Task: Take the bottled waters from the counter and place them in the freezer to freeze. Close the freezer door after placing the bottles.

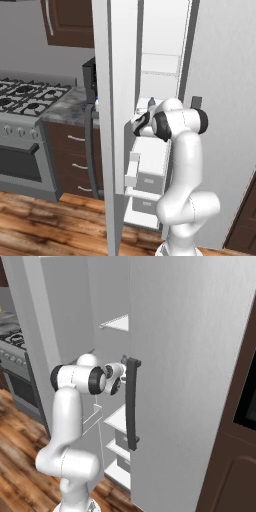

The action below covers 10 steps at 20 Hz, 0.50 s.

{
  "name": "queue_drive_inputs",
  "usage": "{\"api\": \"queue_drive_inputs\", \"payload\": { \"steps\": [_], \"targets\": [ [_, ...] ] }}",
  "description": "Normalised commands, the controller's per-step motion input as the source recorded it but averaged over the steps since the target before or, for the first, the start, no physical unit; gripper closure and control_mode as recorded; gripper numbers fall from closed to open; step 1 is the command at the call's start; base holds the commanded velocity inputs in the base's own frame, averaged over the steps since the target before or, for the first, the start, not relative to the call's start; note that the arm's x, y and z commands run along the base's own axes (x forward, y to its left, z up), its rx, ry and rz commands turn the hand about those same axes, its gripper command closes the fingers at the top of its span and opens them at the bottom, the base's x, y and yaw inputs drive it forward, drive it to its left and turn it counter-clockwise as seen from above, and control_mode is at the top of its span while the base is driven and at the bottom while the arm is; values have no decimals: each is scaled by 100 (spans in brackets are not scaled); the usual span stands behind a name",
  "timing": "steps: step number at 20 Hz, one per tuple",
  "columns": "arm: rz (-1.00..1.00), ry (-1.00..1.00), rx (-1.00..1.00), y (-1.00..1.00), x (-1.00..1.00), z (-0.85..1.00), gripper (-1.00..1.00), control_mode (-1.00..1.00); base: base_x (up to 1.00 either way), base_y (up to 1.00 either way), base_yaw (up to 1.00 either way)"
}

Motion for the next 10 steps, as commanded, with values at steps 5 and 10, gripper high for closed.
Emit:
{"api": "queue_drive_inputs", "payload": {
  "steps": [5,10],
  "targets": [
    [0,-1,0,0,22,-5,100,-100,0,0,0],
    [0,-1,0,0,24,-7,100,-100,0,0,0]
  ]
}}
